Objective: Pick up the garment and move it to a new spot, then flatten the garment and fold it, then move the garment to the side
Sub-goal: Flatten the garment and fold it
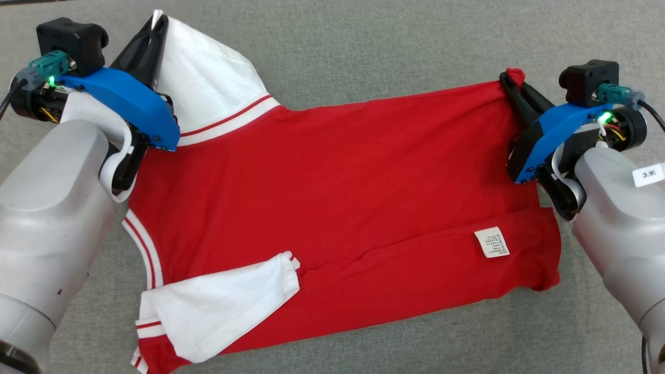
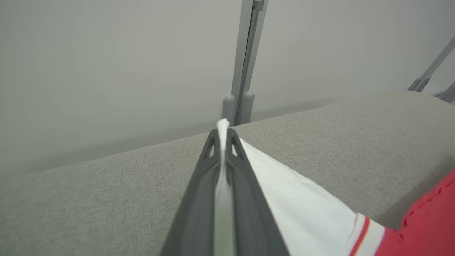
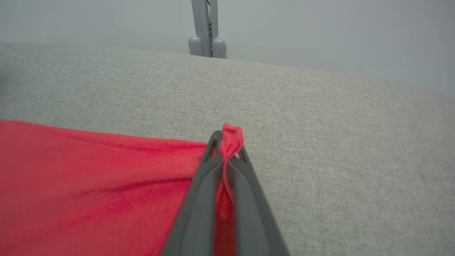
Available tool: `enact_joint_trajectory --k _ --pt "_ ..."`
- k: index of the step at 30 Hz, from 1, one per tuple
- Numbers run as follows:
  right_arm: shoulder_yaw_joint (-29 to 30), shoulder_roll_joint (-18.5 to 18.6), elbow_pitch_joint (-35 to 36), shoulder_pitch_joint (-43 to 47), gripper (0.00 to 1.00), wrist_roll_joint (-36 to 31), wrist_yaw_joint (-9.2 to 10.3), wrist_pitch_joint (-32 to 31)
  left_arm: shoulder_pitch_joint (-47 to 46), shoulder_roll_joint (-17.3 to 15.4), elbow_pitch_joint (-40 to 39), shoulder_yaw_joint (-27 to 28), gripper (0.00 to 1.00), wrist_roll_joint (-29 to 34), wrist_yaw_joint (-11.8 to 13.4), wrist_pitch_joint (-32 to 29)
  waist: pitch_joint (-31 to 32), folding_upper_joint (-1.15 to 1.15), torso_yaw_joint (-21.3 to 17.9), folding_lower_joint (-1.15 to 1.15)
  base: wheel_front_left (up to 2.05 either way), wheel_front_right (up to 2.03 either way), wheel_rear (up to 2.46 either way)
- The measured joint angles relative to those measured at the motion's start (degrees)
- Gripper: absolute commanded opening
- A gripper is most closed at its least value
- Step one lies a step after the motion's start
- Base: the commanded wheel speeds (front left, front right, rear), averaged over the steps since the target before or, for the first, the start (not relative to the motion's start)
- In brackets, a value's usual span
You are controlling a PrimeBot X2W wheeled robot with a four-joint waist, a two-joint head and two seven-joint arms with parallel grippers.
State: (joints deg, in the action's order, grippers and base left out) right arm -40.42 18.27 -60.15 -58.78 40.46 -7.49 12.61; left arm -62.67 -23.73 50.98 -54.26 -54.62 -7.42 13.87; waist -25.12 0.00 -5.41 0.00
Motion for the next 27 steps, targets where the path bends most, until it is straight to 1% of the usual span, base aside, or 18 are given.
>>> enact_joint_trajectory --k 5,8,13,15,16,18,22,26,27 --pt "1.43 -1.37 -1.74 0.54 0.00 -0.36 0.00 1.94 1.64 0.02 -2.50 0.35 0.00 -0.48 0.00 0.97 1.84 0.00 0.79 0.00 0.00 0.00 0.00" --pt "2.71 -1.52 -1.57 2.29 0.00 -0.53 0.00 2.27 4.47 -0.16 -5.84 2.42 0.00 0.37 0.00 1.07 3.03 0.00 1.29 0.00 0.00 0.00 0.00" --pt "8.37 -0.89 3.81 7.38 0.00 -3.36 0.00 2.36 12.10 -0.89 -12.90 7.38 0.00 4.52 0.01 1.13 5.16 0.00 1.91 -0.01 0.00 0.00 0.00" --pt "11.25 -0.80 6.00 10.65 0.00 -5.27 0.00 2.35 15.95 -0.98 -15.55 9.35 0.00 6.03 0.12 1.13 6.09 0.00 2.18 0.00 0.00 0.00 0.00" --pt "13.91 -0.90 7.95 13.77 0.00 -7.28 0.00 2.35 19.96 -1.09 -18.11 11.04 0.00 7.54 0.40 1.12 7.04 0.00 2.45 -0.01 0.00 0.00 0.00" --pt "16.35 -1.18 9.44 16.74 0.00 -9.39 0.00 2.36 23.99 -0.75 -20.68 12.72 0.00 8.32 0.94 1.13 7.94 -0.01 2.74 -0.01 0.00 0.00 0.00" --pt "20.52 -1.92 11.28 21.53 0.00 -12.84 0.00 2.36 30.86 -0.25 -24.40 14.22 0.00 10.46 1.60 1.13 9.43 -0.01 3.54 -0.02 0.00 0.00 0.00" --pt "24.06 -2.74 13.06 24.63 0.00 -15.69 0.00 2.36 35.97 0.21 -26.92 15.47 0.00 11.52 2.11 1.13 10.48 -0.01 4.33 -0.01 0.00 0.00 0.00" --pt "24.06 -2.74 13.06 24.63 0.00 -15.69 0.00 2.36 35.97 0.21 -26.92 15.47 0.00 11.52 2.11 1.13 10.48 -0.01 4.33 -0.01 0.00 0.00 0.00"
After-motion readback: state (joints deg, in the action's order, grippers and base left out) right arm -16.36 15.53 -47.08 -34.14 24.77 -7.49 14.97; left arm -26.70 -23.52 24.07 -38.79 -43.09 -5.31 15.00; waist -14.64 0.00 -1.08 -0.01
